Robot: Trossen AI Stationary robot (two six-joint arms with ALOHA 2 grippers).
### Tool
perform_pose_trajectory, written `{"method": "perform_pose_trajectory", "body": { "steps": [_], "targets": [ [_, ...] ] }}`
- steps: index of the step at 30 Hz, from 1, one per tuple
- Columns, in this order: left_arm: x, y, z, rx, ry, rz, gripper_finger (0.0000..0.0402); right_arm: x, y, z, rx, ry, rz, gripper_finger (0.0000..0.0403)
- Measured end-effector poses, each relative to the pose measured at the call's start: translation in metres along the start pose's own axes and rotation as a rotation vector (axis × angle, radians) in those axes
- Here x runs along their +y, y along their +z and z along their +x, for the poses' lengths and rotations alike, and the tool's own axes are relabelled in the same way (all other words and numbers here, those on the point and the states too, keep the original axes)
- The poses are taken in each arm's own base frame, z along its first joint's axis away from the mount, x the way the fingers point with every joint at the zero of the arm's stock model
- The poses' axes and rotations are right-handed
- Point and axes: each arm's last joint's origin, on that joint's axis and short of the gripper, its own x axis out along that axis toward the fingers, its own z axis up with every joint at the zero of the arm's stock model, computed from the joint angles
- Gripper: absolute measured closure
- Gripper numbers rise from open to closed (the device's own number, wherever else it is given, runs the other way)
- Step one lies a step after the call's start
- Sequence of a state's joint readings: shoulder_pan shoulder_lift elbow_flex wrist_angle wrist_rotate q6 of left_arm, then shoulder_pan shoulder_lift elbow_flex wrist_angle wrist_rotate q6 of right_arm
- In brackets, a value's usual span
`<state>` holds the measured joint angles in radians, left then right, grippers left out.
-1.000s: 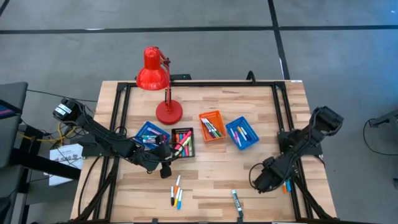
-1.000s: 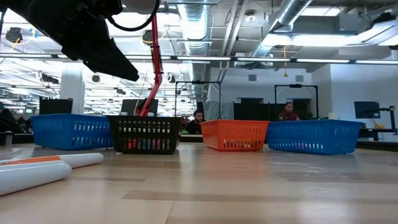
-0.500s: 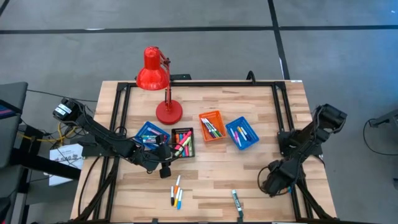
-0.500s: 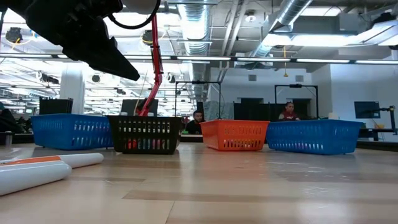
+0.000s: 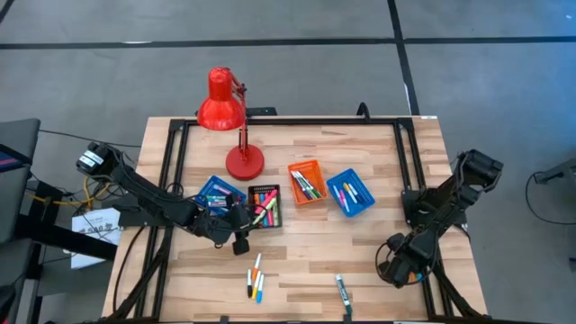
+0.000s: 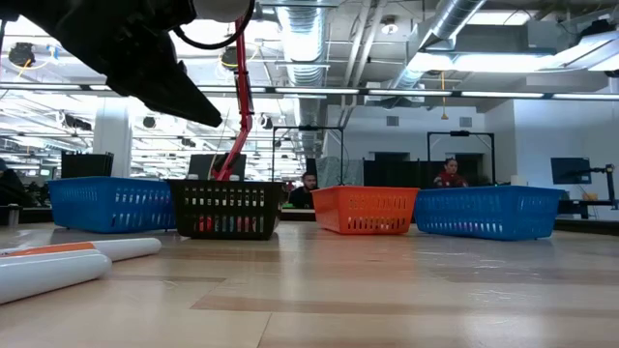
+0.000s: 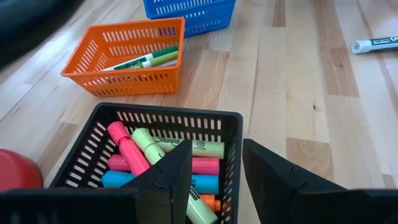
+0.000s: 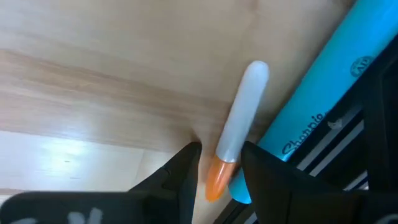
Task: Pick & Place Markers
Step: Put the right small white and orange highlighter pen into the right blue basket
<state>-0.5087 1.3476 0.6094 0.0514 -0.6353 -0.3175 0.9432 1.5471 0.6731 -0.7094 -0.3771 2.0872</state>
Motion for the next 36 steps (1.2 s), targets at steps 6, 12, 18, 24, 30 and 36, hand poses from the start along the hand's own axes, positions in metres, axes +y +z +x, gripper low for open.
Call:
{"method": "perform_pose_trajectory", "body": {
  "steps": [6,12,18,24,30,36],
  "targets": [
    [0.001,0.000,0.001,0.000,0.006,-0.004,0.0263,0.001,0.001,0.000,-0.031,0.027,-0.053,0.0333],
    [0.001,0.001,0.001,-0.001,0.005,-0.005,0.0263,0.007,0.000,-0.008,-0.081,0.047,-0.052,0.0378],
    [0.009,0.002,0.006,0.003,0.035,-0.022,0.0263,0.024,-0.005,-0.049,-0.305,0.105,-0.139,0.0340],
    [0.018,0.005,0.011,0.008,0.072,-0.045,0.0263,0.033,0.013,-0.094,-0.589,0.081,-0.195,0.0358],
    [0.020,0.005,0.013,0.007,0.082,-0.053,0.0263,0.041,0.056,-0.116,-0.754,0.024,-0.216,0.0398],
    [0.019,0.005,0.013,0.016,0.042,-0.054,0.0263,0.049,0.070,-0.119,-0.408,0.091,-0.204,0.0354]
  ]
}}
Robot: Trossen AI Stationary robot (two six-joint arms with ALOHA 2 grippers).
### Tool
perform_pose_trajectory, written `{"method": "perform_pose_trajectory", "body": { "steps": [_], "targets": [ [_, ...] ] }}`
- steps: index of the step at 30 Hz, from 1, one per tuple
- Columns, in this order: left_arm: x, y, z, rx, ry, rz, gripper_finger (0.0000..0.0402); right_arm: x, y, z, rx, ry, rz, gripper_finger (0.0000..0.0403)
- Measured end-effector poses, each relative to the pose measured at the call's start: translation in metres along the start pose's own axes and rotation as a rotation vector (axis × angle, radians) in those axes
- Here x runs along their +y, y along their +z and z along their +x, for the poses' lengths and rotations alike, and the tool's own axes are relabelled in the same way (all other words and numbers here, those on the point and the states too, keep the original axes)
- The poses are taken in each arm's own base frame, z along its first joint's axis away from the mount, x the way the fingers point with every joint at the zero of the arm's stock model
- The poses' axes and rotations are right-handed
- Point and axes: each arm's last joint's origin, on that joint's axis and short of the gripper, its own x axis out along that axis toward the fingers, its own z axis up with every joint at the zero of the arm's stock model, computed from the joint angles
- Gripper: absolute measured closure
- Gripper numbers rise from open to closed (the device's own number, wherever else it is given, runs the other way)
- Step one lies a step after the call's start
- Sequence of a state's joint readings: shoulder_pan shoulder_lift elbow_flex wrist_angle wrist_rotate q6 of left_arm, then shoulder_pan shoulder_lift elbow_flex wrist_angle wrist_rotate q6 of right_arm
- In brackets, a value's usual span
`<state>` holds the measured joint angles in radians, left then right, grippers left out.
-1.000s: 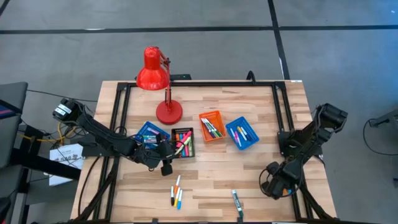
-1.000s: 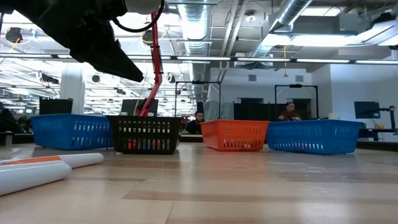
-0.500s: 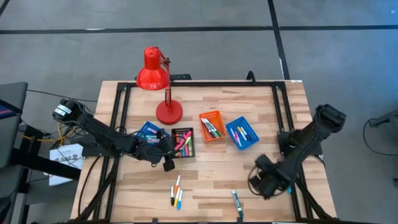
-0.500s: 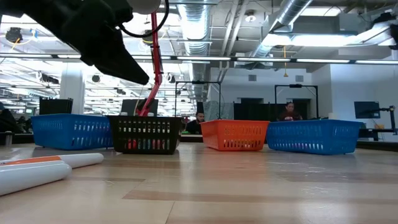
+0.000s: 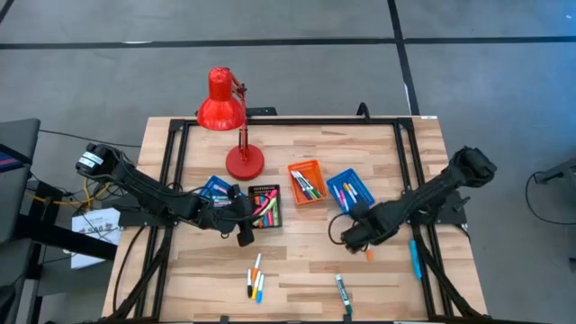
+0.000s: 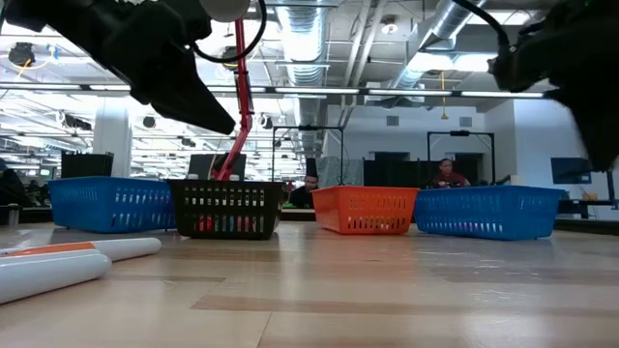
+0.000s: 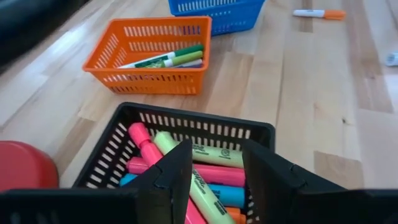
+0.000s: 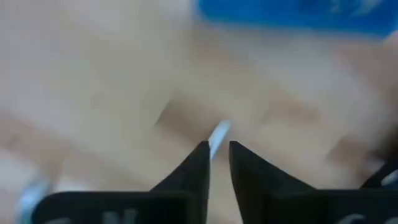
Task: Pick & Place Markers
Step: Put the right small white and orange highlighter pen into the right blue basket
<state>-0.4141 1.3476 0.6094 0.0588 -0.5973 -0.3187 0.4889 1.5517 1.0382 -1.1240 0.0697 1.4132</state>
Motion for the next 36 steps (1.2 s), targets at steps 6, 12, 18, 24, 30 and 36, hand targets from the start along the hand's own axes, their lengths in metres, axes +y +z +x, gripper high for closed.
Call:
{"method": "perform_pose_trajectory", "body": {
  "steps": [6,12,18,24,30,36],
  "targets": [
    [-0.002,-0.001,0.000,0.025,-0.069,-0.034,0.0263,0.006,-0.011,-0.001,0.079,0.052,0.081,0.0301],
    [-0.005,-0.002,-0.002,0.037,-0.102,-0.028,0.0263,0.006,-0.025,0.020,0.064,0.087,0.149,0.0270],
    [-0.005,-0.002,-0.002,0.037,-0.102,-0.028,0.0263,-0.008,-0.033,0.050,0.065,0.038,0.206,0.0281],
    [-0.005,-0.002,-0.002,0.037,-0.102,-0.028,0.0263,-0.005,-0.032,0.058,0.068,0.129,0.204,0.0298],
    [-0.005,-0.002,-0.002,0.036,-0.100,-0.026,0.0263,-0.004,-0.032,0.057,0.067,0.132,0.190,0.0300],
    [-0.005,-0.002,-0.002,0.036,-0.100,-0.025,0.0263,-0.002,-0.032,0.056,0.068,0.154,0.162,0.0300]
  ]
}}
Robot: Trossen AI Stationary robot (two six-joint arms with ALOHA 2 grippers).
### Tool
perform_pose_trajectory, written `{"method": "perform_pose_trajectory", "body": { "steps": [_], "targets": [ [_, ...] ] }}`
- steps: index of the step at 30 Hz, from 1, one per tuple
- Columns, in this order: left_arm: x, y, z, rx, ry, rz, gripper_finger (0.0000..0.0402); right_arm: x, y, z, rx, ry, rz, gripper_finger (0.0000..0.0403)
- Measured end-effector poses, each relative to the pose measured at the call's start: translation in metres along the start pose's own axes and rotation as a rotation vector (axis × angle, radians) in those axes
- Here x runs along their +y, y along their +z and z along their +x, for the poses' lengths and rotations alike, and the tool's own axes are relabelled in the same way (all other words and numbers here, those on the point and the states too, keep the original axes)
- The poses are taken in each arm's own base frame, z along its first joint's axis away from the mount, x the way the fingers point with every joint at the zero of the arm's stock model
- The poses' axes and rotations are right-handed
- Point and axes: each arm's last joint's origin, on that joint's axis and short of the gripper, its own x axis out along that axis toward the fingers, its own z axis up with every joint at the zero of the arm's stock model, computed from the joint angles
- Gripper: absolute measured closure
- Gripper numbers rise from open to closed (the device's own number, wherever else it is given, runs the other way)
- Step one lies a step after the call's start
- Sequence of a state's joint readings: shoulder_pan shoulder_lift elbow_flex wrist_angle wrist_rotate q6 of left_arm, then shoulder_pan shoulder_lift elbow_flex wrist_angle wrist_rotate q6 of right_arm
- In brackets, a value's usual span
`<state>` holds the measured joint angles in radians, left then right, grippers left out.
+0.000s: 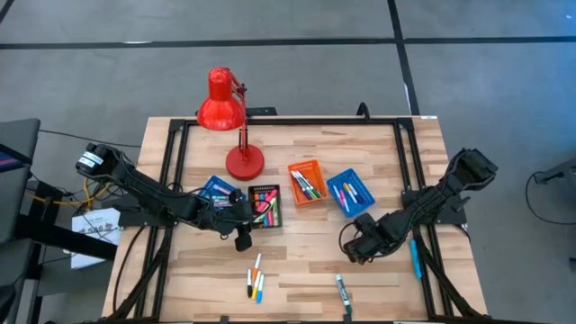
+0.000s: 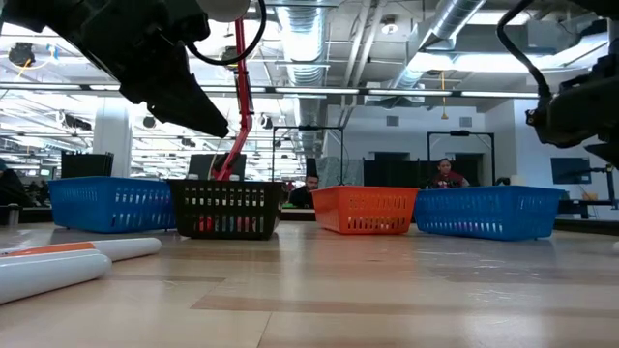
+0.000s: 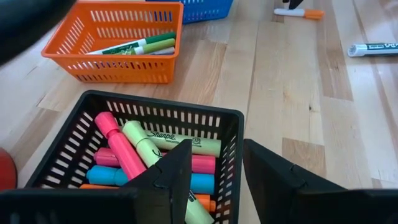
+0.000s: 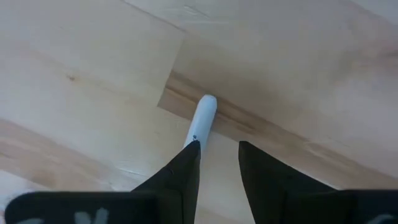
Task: Pick & Place Markers
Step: Put the right small white and orange highlighter pen into the right blue basket
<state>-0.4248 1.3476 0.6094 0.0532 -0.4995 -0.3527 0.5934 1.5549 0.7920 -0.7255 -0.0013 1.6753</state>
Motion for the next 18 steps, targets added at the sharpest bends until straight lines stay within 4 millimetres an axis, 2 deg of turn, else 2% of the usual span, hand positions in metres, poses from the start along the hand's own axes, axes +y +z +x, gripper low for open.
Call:
{"method": "perform_pose_trajectory", "body": {
  "steps": [10,18],
  "targets": [
    [0.000,0.000,0.000,0.000,0.000,0.000,0.0263,0.012,-0.003,-0.013,0.003,0.026,0.003,0.0300],
    [0.000,0.000,0.000,0.000,0.000,0.000,0.0263,0.016,-0.006,0.009,0.001,-0.006,0.012,0.0300]
  ]
}}
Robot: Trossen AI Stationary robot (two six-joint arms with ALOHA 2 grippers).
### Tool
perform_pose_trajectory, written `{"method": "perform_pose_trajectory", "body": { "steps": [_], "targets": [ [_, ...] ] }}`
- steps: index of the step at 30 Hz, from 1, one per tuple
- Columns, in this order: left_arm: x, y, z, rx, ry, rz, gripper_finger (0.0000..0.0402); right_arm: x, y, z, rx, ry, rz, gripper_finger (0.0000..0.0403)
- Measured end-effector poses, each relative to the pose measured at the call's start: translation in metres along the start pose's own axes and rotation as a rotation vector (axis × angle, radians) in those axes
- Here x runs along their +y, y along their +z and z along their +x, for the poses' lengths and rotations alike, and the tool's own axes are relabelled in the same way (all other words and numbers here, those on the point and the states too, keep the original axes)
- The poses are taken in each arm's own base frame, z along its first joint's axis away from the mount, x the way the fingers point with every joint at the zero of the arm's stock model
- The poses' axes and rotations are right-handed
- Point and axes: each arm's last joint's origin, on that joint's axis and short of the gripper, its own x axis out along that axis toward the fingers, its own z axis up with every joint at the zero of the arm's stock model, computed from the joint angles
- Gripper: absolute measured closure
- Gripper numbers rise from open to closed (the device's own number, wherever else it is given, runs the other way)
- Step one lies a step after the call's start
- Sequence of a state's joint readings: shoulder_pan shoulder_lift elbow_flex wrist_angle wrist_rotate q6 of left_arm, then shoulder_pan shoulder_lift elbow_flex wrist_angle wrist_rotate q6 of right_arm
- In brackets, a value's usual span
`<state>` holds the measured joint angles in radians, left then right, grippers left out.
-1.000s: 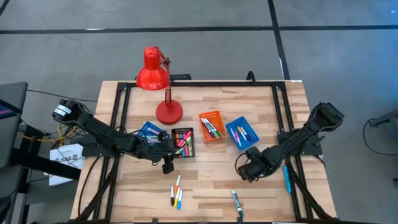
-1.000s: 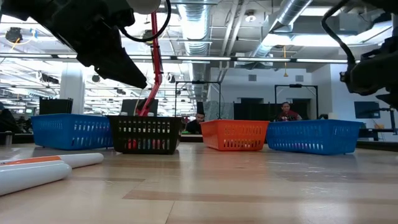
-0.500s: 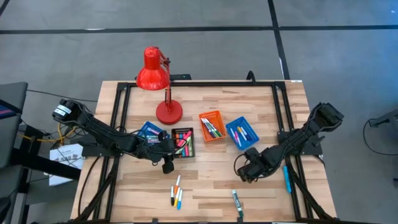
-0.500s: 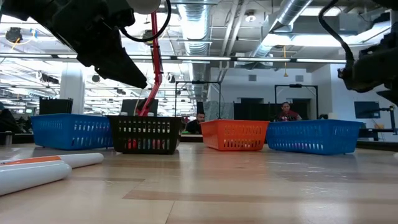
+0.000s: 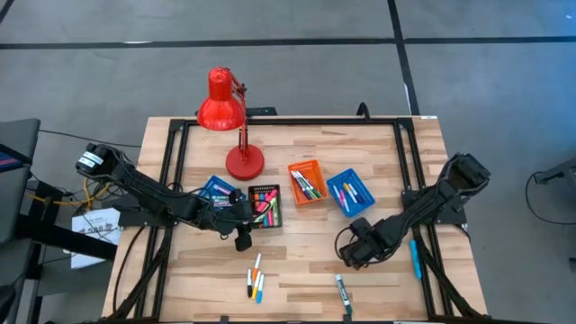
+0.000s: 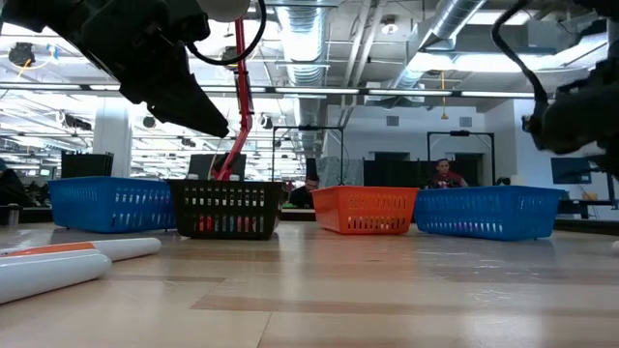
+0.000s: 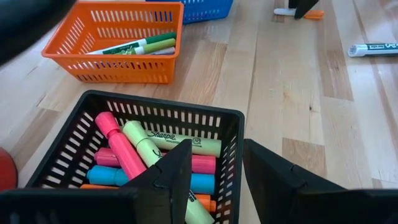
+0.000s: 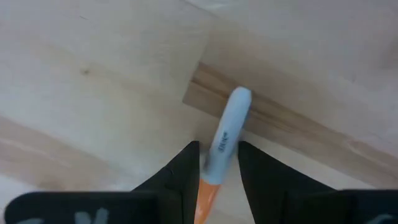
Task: Pick & Place Markers
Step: Put the right small white and orange highlighter pen into the right blue basket
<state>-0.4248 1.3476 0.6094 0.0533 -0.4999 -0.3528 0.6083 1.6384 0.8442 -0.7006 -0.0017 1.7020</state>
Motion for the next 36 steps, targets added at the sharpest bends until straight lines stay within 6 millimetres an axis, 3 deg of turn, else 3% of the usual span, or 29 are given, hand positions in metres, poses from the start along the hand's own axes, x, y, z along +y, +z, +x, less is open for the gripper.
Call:
{"method": "perform_pose_trajectory", "body": {
  "steps": [5,9,15,21,25,31,36],
  "targets": [
    [0.000,0.000,0.000,0.000,0.000,0.000,0.0263,0.002,0.000,0.013,-0.004,-0.059,-0.056,0.0303],
    [0.000,0.000,0.000,0.000,0.000,0.000,0.0263,0.001,0.004,0.010,0.008,-0.049,-0.086,0.0331],
    [0.000,0.000,0.000,0.000,0.000,0.000,0.0263,0.000,0.018,-0.025,-0.049,0.119,-0.146,0.0383],
    [0.000,0.000,0.000,-0.001,0.000,0.000,0.0263,-0.013,0.051,-0.065,-0.327,0.202,-0.196,0.0363],
    [0.000,0.000,0.000,-0.003,-0.001,-0.001,0.0263,-0.029,0.079,-0.079,-0.543,0.102,-0.199,0.0352],
    [0.000,0.000,0.000,-0.004,-0.001,-0.002,0.0263,-0.035,0.114,-0.069,-0.449,-0.008,-0.302,0.0359],
    [0.000,0.000,0.000,-0.004,-0.001,-0.001,0.0263,-0.035,0.130,-0.053,-0.349,-0.044,-0.288,0.0339]
  ]
}}
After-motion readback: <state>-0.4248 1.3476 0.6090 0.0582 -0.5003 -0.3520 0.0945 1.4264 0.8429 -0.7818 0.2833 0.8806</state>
